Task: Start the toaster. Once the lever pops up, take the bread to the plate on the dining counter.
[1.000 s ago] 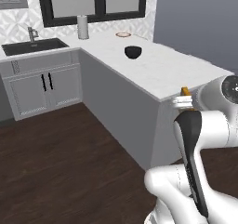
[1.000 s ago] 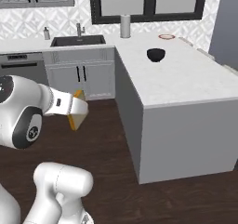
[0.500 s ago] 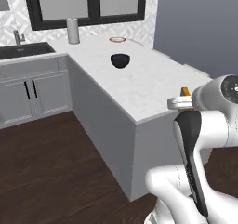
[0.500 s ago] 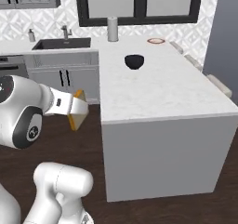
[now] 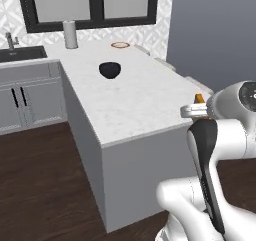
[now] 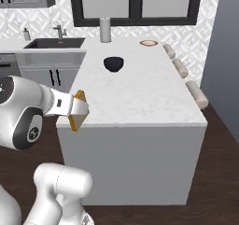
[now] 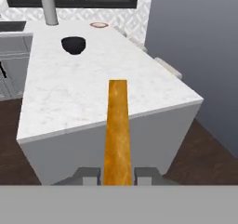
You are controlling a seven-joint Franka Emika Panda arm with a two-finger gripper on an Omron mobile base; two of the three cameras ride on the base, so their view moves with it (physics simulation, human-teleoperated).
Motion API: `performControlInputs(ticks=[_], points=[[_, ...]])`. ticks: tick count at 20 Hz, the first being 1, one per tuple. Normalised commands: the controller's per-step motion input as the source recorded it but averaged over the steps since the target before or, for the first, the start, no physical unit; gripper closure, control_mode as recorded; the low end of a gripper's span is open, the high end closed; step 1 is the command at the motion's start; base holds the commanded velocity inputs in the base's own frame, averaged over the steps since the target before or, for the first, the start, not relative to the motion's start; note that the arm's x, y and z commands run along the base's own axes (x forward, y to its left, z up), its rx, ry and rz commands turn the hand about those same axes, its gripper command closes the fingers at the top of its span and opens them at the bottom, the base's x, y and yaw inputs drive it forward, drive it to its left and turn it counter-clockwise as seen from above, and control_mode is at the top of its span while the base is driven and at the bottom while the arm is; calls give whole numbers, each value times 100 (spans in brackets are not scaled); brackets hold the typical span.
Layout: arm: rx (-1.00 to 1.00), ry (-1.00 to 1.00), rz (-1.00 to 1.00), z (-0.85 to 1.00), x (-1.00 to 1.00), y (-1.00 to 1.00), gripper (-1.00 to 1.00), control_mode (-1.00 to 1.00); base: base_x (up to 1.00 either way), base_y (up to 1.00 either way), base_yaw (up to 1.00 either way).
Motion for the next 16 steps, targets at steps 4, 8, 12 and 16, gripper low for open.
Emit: performControlInputs(ticks=[4, 8, 12, 16], points=[[0, 0, 0, 0, 0, 0, 100, 100, 34, -100, 24], [0, 0, 0, 0, 0, 0, 100, 100, 33, -100, 25], [0, 0, 0, 0, 0, 0, 100, 100, 32, -100, 25], [0, 0, 0, 0, 0, 0, 100, 100, 31, -100, 25]])
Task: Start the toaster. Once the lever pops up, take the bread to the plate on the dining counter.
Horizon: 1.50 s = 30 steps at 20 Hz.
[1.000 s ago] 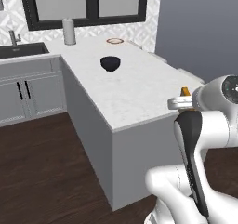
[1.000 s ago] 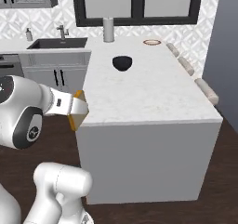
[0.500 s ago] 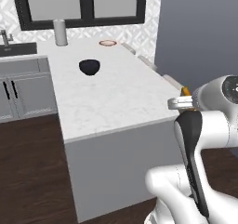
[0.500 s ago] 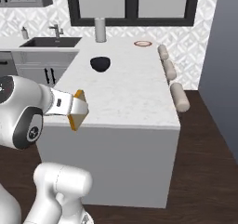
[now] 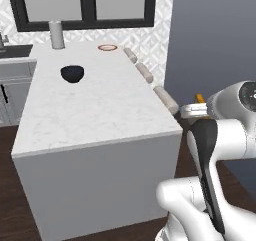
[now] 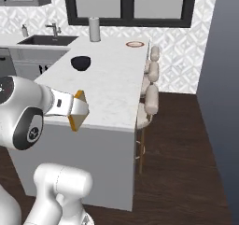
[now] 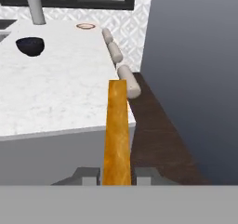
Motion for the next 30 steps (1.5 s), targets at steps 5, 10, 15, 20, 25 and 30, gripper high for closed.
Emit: performControlInputs(ticks=[5, 10, 15, 20, 25, 30], points=[[0, 0, 0, 0, 0, 0, 100, 100, 38, -100, 25], [0, 0, 0, 0, 0, 0, 100, 100, 61, -100, 24], [0, 0, 0, 0, 0, 0, 100, 100, 69, -100, 23], [0, 0, 0, 0, 0, 0, 100, 100, 31, -100, 8], [0, 0, 0, 0, 0, 0, 100, 100, 55, -100, 0], [0, 0, 0, 0, 0, 0, 100, 100, 86, -90, 0]])
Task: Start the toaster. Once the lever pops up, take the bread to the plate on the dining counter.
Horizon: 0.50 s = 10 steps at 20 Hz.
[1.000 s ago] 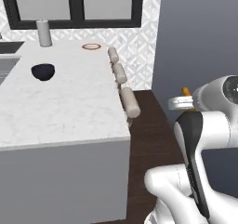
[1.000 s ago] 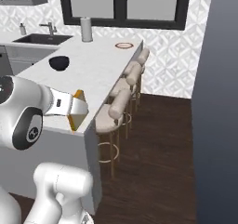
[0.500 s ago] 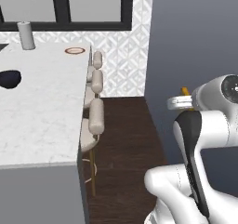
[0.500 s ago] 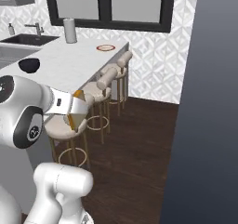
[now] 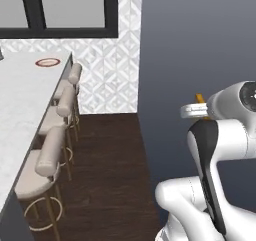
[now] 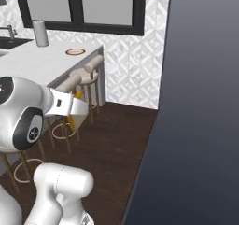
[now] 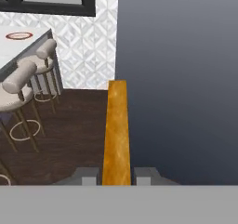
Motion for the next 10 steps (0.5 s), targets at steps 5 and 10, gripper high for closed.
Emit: performControlInputs(ticks=[5, 10], points=[[0, 0, 0, 0, 0, 0, 100, 100, 100, -69, 1], [0, 0, 0, 0, 0, 0, 100, 100, 100, -43, 9]])
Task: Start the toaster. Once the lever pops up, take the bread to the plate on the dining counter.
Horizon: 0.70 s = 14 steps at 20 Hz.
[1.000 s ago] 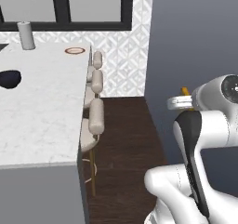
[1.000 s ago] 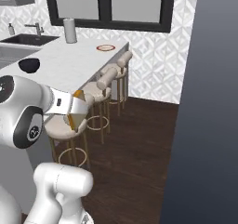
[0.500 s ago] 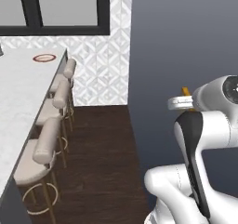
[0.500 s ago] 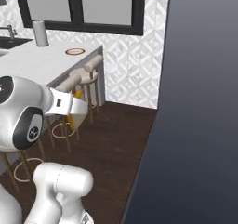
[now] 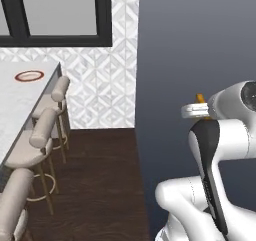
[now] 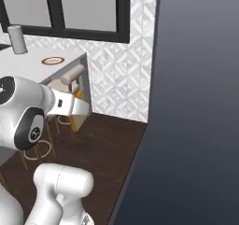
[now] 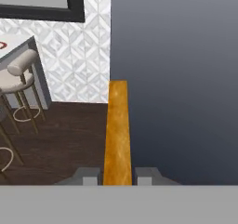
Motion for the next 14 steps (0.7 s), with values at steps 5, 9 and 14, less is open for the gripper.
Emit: performControlInputs(ticks=[5, 9, 14], points=[[0, 0, 0, 0, 0, 0, 100, 100, 100, -40, 14], [0, 0, 0, 0, 0, 0, 100, 100, 100, -70, 21], [0, 0, 0, 0, 0, 0, 100, 100, 100, -83, 27]])
